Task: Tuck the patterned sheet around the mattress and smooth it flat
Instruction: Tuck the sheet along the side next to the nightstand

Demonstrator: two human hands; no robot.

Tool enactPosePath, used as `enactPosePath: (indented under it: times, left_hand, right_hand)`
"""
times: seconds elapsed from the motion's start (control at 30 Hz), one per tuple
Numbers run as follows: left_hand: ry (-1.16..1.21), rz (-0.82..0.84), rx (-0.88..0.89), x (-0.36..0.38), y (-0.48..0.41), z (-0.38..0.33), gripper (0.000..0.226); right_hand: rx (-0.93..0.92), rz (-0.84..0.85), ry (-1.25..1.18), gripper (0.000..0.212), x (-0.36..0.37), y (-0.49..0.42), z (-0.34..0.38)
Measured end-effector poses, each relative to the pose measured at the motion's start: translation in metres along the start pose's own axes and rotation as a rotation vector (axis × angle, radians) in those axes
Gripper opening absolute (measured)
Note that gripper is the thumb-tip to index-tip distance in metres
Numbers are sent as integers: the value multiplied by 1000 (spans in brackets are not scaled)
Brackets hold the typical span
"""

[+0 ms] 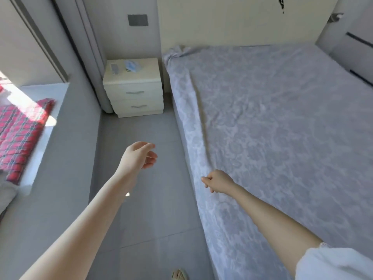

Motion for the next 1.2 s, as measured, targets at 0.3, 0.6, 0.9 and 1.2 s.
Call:
enactPosePath:
  times: [0.3,0.6,0.9,1.2]
  left_hand:
    - [-50,23,-201,11,-240,20,13]
    - [-64,25,-488,54,-435,107,14]
    - [136,-79,-829,135,-566,238,11]
    - [166,-17,-818,187,-634,296,17]
  right_hand:
    - [193,-26,-56,50,-42,-176,26]
    - [421,-48,-54,38,-47,-329,22]
    - [502,-181,128,40,-16,-461,-14]
    - [477,-386,320,48,22,-502,-37]
Point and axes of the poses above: each hand's wrist, its own y-axis away from the middle knuckle, its own x-axis out of the palm, z = x × y, the point moved 4 cm from there along -y, towards the middle knuckle, and after that the axes turned 15 degrees about y, right-handed, at the moved point
